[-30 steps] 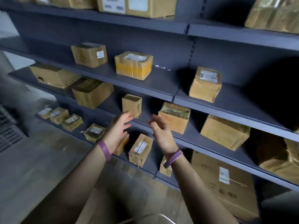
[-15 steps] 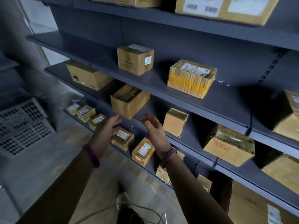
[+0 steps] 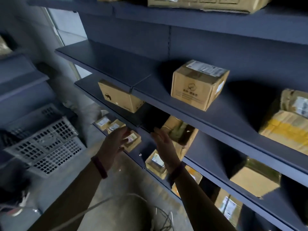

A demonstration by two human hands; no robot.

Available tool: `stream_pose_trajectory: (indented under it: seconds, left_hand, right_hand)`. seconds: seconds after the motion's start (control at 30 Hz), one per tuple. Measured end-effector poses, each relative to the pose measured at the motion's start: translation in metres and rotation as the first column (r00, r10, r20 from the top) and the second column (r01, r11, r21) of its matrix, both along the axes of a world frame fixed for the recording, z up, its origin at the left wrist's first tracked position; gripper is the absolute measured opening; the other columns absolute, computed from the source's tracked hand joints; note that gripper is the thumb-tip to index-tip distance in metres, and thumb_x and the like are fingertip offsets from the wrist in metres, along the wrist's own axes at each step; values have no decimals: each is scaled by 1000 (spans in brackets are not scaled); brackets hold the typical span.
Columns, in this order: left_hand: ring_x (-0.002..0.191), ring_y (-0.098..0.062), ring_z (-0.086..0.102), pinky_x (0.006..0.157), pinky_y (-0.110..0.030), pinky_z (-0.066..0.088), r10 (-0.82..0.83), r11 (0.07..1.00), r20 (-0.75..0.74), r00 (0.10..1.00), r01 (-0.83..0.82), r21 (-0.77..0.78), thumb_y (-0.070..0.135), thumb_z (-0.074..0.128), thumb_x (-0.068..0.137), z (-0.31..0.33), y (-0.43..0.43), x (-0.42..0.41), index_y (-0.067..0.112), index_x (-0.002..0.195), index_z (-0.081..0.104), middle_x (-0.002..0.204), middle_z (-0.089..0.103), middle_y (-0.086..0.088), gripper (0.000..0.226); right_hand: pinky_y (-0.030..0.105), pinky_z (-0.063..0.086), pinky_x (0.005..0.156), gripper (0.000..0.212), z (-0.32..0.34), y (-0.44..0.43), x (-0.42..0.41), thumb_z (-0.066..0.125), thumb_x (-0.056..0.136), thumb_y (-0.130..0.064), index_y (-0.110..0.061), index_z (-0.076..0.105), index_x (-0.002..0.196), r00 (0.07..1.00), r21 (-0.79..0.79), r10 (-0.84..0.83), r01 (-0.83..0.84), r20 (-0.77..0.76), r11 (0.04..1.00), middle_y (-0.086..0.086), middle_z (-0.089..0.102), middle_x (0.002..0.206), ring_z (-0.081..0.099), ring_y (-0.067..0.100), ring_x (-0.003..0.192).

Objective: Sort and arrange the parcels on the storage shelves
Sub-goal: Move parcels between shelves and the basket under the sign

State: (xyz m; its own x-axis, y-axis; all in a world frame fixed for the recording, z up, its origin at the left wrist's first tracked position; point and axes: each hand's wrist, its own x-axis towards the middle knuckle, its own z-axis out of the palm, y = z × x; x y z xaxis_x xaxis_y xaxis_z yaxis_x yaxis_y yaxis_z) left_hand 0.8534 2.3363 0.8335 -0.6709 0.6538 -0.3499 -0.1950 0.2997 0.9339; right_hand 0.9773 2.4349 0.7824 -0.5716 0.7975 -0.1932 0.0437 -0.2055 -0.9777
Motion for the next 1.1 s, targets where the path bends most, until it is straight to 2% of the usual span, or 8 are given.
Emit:
stream_pose_trajectory:
  seconds: [0.13, 0.23, 0.37, 0.67, 0.8, 0.9, 1.0, 1.1]
  left_hand:
    - [90, -9, 58, 77, -30, 40, 45, 999, 44, 998, -44, -17, 33, 45, 98, -10, 24, -62, 24, 104, 62, 97, 66, 10, 20]
    - [81, -3, 62, 68, -28, 40, 28, 1000, 86, 996, -28, -4, 31, 45, 99, -23, 37, -111, 26, 95, 61, 89, 69, 13, 18]
    - [64, 2, 68, 55, -21, 49, -10, 1000, 100, 995, 10, -5, 28, 46, 99, -50, 60, -183, 22, 94, 62, 73, 73, 16, 18]
    - [112, -18, 51, 91, -35, 37, -266, 958, 67, 962, 271, -89, 24, 37, 103, -113, 135, -372, 20, 126, 51, 120, 53, 1, 28]
    - [106, -20, 50, 87, -34, 39, -335, 935, 18, 942, 334, -120, 24, 40, 101, -125, 168, -457, 29, 99, 57, 114, 51, -1, 18]
    - [109, -24, 48, 89, -40, 44, -298, 942, -6, 955, 293, -161, 24, 45, 98, -135, 200, -512, 19, 115, 57, 118, 48, -3, 21]
    - [93, -15, 52, 78, -31, 45, -281, 953, -42, 959, 273, -133, 24, 48, 96, -146, 230, -550, 19, 115, 55, 104, 54, 3, 22]
    - [89, -11, 50, 82, -35, 41, -270, 956, -54, 961, 260, -137, 32, 52, 94, -158, 256, -576, 19, 121, 51, 108, 54, 2, 29]
  right_hand:
    - [41, 47, 97, 15, -1, 21, -61, 55, 96, -19, -33, 58, 93, 999, 14, 14, -15, 50, 1000, 4, 64, 105, 60, 26, 111]
    - [45, 44, 102, 15, -10, 34, -101, 56, 96, -17, -15, 61, 110, 998, -25, -2, 3, 58, 1000, 20, 62, 117, 58, 31, 115]
    - [39, 42, 108, 40, -32, 52, -158, 55, 98, -21, -8, 50, 136, 991, -9, -23, 25, 128, 1000, 11, 57, 133, 55, 23, 122]
    - [21, 40, 93, 44, -88, 93, -316, 57, 97, -17, -1, 49, 137, 930, 30, -234, 235, 284, 971, 14, 54, 138, 52, 15, 115]
    - [13, 32, 89, 44, -98, 118, -367, 52, 100, -25, -1, 49, 136, 853, 78, -364, 363, 373, 929, 16, 54, 139, 50, 22, 125]
    - [17, 31, 90, 46, -102, 142, -390, 47, 101, -31, -1, 48, 136, 792, 72, -454, 468, 407, 881, 17, 53, 139, 49, 26, 127]
    - [24, 36, 89, 39, -108, 169, -405, 41, 104, -23, 6, 52, 128, 745, 78, -497, 520, 445, 850, 24, 55, 132, 50, 35, 123]
    - [37, 42, 72, 32, -118, 190, -416, 38, 102, -8, 8, 60, 87, 702, 85, -510, 546, 497, 834, 28, 62, 88, 55, 42, 88]
